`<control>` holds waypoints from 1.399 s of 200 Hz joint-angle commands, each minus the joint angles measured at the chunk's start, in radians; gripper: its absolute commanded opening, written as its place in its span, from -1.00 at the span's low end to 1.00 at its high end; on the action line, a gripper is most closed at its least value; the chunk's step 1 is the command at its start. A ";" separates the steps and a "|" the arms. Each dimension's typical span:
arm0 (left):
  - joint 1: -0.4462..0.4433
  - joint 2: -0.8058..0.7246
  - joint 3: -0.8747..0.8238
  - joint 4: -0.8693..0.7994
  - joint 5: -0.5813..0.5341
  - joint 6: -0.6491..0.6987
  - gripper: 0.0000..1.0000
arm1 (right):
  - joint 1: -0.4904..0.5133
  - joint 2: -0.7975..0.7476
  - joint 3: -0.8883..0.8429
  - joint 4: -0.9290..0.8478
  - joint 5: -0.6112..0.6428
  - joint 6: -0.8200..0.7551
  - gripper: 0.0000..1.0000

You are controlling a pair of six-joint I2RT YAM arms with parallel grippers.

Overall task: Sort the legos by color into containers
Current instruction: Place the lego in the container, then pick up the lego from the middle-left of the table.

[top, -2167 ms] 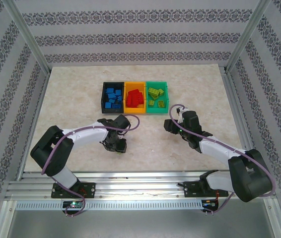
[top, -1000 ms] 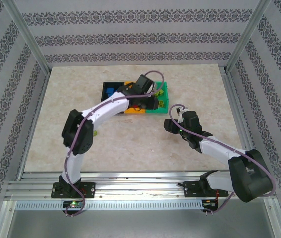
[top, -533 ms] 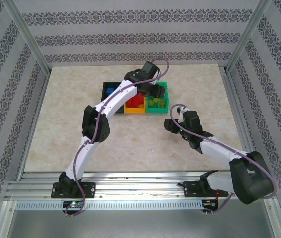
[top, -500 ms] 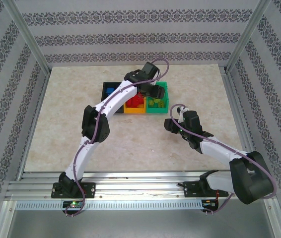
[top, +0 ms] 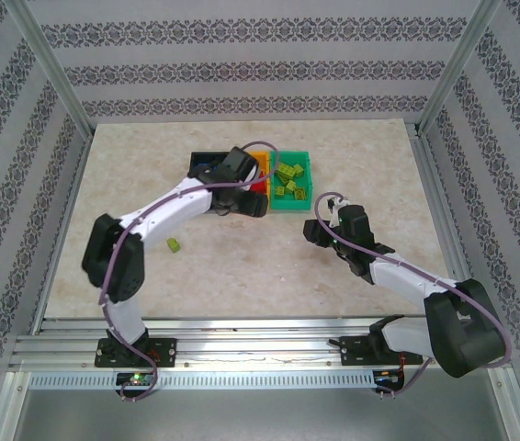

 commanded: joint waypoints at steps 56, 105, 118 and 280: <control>0.091 -0.328 -0.383 0.032 -0.113 -0.046 0.40 | 0.015 0.041 0.026 0.032 -0.032 0.007 0.05; 0.181 -0.409 -0.514 -0.003 -0.214 -0.054 0.39 | 0.041 0.043 0.038 0.012 -0.001 -0.014 0.07; 0.215 -0.420 -0.549 0.017 -0.191 -0.062 0.39 | 0.040 0.044 0.039 0.010 -0.001 -0.014 0.07; 0.388 -0.139 -0.548 0.126 -0.042 0.007 -0.17 | 0.041 0.041 0.038 0.004 0.005 -0.017 0.08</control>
